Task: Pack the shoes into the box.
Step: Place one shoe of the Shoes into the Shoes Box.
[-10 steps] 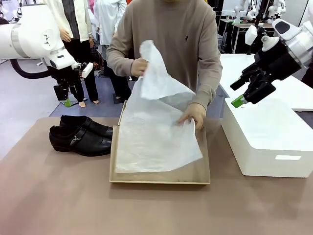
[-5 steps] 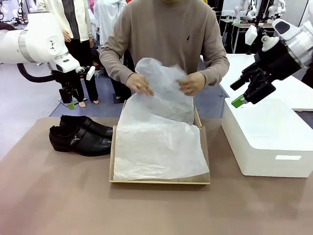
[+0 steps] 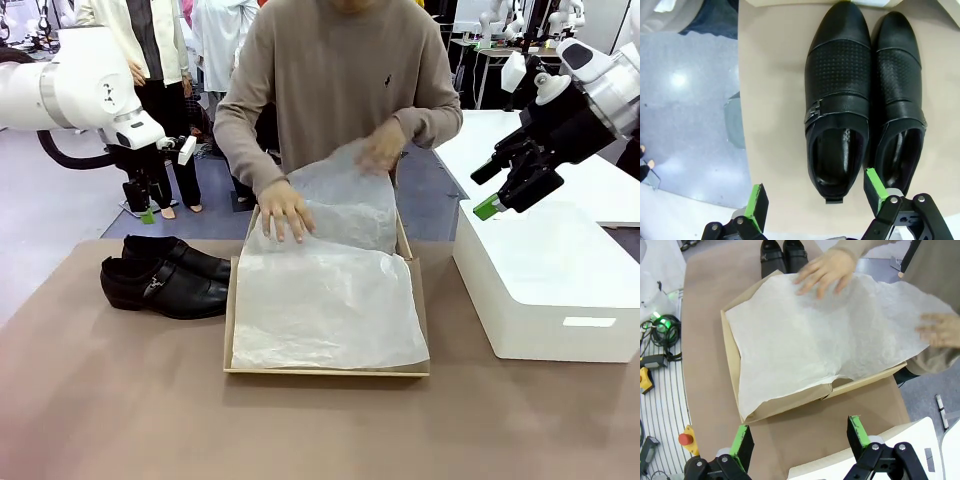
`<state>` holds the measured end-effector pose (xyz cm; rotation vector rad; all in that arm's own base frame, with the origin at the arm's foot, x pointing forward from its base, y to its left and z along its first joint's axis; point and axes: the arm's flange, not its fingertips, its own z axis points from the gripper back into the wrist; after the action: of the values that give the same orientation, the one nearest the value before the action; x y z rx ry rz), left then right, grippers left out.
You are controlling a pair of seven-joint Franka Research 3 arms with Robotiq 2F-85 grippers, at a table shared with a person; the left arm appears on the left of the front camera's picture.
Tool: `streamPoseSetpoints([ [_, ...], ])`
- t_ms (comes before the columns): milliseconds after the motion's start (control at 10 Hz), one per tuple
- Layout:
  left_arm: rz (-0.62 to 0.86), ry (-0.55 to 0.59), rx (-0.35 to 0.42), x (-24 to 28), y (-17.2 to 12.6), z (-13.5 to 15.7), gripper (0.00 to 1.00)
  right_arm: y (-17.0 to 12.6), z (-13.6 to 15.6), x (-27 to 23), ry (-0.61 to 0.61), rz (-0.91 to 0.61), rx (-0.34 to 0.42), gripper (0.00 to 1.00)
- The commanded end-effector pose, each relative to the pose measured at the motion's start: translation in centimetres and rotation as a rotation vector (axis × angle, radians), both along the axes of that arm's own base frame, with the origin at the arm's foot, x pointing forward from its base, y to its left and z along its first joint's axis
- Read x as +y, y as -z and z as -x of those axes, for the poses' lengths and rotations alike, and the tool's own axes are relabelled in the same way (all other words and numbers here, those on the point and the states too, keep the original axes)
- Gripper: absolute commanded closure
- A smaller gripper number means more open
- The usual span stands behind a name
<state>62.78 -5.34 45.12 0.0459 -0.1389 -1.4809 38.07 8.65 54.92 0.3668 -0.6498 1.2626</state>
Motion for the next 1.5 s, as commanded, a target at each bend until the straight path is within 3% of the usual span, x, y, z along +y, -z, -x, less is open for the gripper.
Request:
streamPoseSetpoints([
  [0,0.006,0.004,0.007,0.7,0.5,-1.3,0.0,0.0,-0.2,-0.1,-0.026,-0.022,-0.012,0.0],
  [500,0.014,0.1,0.023,1.3,2.4,-3.4,0.0,0.0,-0.2,-0.1,-0.026,-0.022,-0.012,0.0],
  [1400,-0.016,0.084,0.111,1.0,6.0,-5.7,0.0,0.0,-0.2,-0.1,-0.026,-0.022,-0.012,0.0],
])
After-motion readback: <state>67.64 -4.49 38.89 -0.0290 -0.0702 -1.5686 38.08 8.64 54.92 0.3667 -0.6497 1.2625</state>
